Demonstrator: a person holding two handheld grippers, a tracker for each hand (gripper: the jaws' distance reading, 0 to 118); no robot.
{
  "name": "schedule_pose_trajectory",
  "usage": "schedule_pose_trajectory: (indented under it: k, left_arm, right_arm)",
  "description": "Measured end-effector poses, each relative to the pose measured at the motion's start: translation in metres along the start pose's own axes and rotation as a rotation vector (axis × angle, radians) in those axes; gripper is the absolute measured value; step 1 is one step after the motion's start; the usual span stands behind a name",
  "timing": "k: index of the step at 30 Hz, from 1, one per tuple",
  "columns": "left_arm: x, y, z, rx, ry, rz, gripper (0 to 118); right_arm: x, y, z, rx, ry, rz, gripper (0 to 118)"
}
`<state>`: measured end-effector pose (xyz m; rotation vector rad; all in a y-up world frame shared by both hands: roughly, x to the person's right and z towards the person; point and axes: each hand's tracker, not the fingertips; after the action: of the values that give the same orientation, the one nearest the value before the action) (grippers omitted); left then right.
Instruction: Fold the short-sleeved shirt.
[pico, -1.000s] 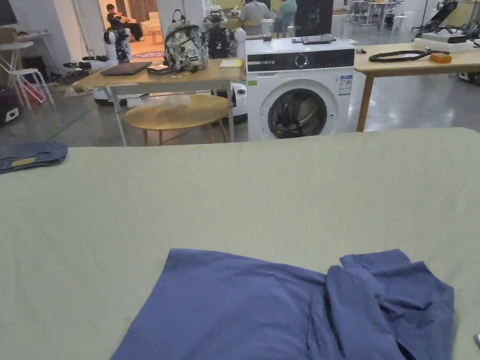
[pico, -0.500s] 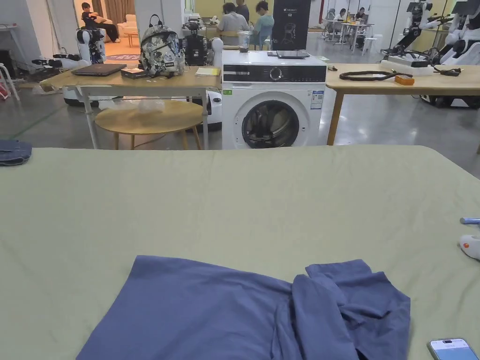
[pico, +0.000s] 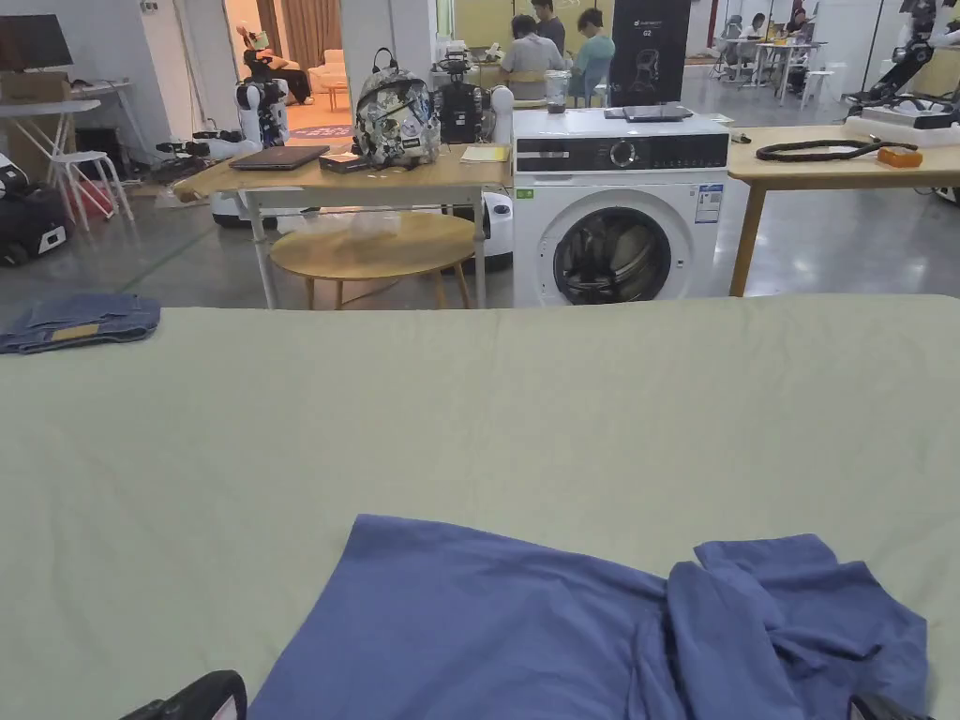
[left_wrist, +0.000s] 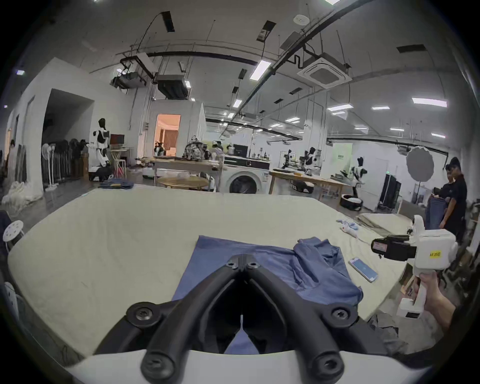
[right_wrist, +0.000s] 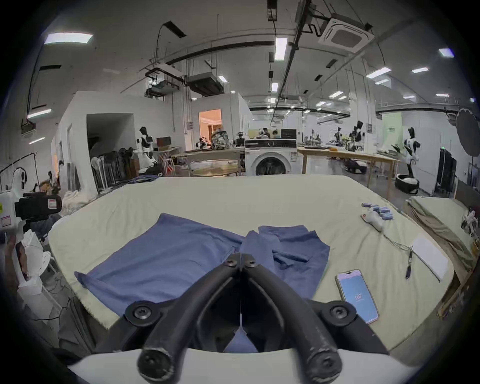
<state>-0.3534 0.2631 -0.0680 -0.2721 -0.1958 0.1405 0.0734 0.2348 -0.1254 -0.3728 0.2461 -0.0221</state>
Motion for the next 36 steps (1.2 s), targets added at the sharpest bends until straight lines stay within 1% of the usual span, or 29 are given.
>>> schedule_pose_trajectory:
  k: [5,8,10,11,12,13,14,16,17,18,21,23,24,25,26,27,28,29,30,32,33,34,35,36]
  left_arm:
    - [-0.006,0.004,-0.030,-0.039,-0.027,0.043,0]
    - [-0.013,0.015,-0.072,-0.111,-0.070,0.030,0]
    - [-0.020,0.028,-0.118,-0.175,-0.079,0.003,0]
    - [-0.025,0.034,-0.143,-0.201,-0.074,-0.006,12]
    - [-0.032,0.038,-0.172,-0.229,-0.079,-0.013,34]
    - [-0.040,0.041,-0.205,-0.292,-0.098,-0.001,44]
    - [-0.050,0.041,-0.234,-0.301,-0.120,0.004,46]
    - [-0.072,0.037,-0.295,-0.392,-0.070,-0.009,53]
    - [-0.083,0.034,-0.323,-0.434,-0.040,-0.027,53]
    - [-0.091,0.030,-0.347,-0.489,-0.018,-0.034,56]
    - [-0.111,0.009,-0.406,-0.581,0.053,0.019,56]
    - [-0.121,-0.008,-0.433,-0.635,0.141,0.053,56]
    - [-0.125,-0.017,-0.441,-0.662,0.154,0.066,45]
    - [-0.120,-0.027,-0.441,-0.715,0.117,0.108,39]
    - [-0.117,-0.035,-0.444,-0.739,0.129,0.101,37]
    - [-0.111,-0.030,-0.437,-0.644,0.122,0.033,29]
    - [-0.106,-0.028,-0.439,-0.664,0.135,-0.012,24]
    - [-0.102,-0.026,-0.435,-0.678,0.138,-0.047,16]
    - [-0.097,-0.025,-0.436,-0.690,0.126,-0.080,0]
    - [-0.084,-0.025,-0.441,-0.724,0.112,-0.150,0]
    - [-0.078,-0.025,-0.443,-0.738,0.145,-0.210,0]
    - [-0.072,-0.026,-0.445,-0.742,0.152,-0.261,0]
    - [-0.068,-0.029,-0.447,-0.757,0.160,-0.284,0]
    - [-0.068,-0.029,-0.451,-0.780,0.171,-0.274,0]
  right_arm:
    - [0.006,-0.009,-0.001,-0.024,0.023,-0.009,0]
    - [0.013,-0.017,-0.003,-0.056,0.024,-0.015,0]
    - [0.022,-0.024,-0.004,-0.078,0.034,-0.024,0]
    - [0.025,-0.027,-0.004,-0.086,0.028,-0.027,0]
    - [0.028,-0.031,-0.005,-0.098,0.013,-0.034,0]
    - [0.034,-0.034,-0.005,-0.113,0.002,-0.052,0]
    - [0.040,-0.037,-0.006,-0.125,-0.002,-0.078,0]
    - [0.053,-0.046,-0.006,-0.144,-0.022,-0.129,0]
    - [0.059,-0.048,-0.005,-0.156,-0.039,-0.145,0]
    - [0.065,-0.051,-0.004,-0.164,-0.055,-0.154,0]
    - [0.082,-0.059,-0.001,-0.198,-0.111,-0.179,0]
    - [0.094,-0.062,0.001,-0.226,-0.151,-0.190,0]
    - [0.096,-0.063,0.003,-0.233,-0.166,-0.188,0]
    - [0.100,-0.064,0.005,-0.238,-0.181,-0.185,0]
    - [0.102,-0.065,0.006,-0.241,-0.192,-0.184,0]
    - [0.105,-0.065,0.007,-0.243,-0.198,-0.187,0]
    - [0.107,-0.064,0.007,-0.248,-0.200,-0.193,0]
    - [0.110,-0.063,0.003,-0.250,-0.198,-0.204,0]
    - [0.114,-0.060,-0.002,-0.250,-0.192,-0.223,0]
    - [0.119,-0.047,-0.020,-0.251,-0.193,-0.244,0]
    - [0.120,-0.037,-0.034,-0.263,-0.231,-0.253,12]
    - [0.122,-0.029,-0.048,-0.279,-0.265,-0.260,37]
    - [0.126,-0.022,-0.066,-0.303,-0.280,-0.278,63]
    - [0.130,-0.017,-0.086,-0.332,-0.279,-0.308,70]
